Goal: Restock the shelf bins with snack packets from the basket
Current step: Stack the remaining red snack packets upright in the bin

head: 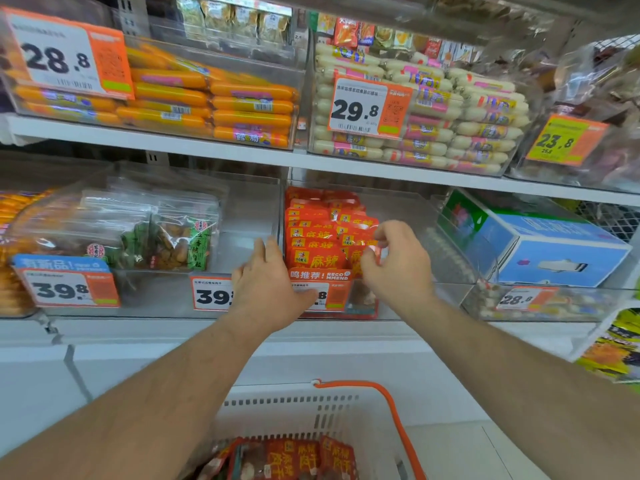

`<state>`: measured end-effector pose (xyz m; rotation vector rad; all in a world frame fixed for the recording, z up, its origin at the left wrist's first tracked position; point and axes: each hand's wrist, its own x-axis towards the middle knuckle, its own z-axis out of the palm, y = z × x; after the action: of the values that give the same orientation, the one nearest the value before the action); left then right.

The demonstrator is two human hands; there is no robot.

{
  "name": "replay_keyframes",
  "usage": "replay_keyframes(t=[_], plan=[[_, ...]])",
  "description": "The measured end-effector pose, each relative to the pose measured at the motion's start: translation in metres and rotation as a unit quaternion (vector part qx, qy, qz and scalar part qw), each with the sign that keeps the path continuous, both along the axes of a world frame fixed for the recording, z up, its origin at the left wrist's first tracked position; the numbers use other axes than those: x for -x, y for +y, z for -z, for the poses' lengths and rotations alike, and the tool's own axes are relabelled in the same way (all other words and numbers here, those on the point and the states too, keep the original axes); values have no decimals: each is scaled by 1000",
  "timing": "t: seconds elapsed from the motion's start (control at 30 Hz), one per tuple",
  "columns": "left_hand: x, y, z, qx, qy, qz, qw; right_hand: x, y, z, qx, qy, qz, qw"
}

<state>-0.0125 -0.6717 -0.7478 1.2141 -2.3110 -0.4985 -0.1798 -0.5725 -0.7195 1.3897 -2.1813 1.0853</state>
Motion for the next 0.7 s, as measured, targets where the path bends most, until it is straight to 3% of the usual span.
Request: replay_keyframes(t=[0.07, 0.13, 0.17, 0.23, 0.33, 0.5, 0.6, 0.7], plan=[[-15, 14, -2, 111, 36, 16, 993, -23, 7, 13, 57, 20, -66, 996], [-35, 29, 3, 225, 41, 70, 971, -42, 13, 35, 45, -30, -111, 992], [-47, 36, 8, 217, 6, 110, 970, -49, 15, 51, 12, -52, -125, 991], [-69, 45, 21, 80, -76, 175, 978, -60, 17, 84, -75, -65, -147, 984], [-91, 47, 47, -64, -174, 190, 964, -72, 16, 136, -248, -93, -157, 951], [-101, 51, 79, -134, -298, 243, 913, -95, 22, 212, -449, -143, -140, 871], [-100, 52, 92, -123, -333, 275, 894, -110, 33, 250, -504, -164, -96, 843], [-99, 51, 100, -125, -330, 281, 892, -119, 44, 289, -521, -271, -20, 809]])
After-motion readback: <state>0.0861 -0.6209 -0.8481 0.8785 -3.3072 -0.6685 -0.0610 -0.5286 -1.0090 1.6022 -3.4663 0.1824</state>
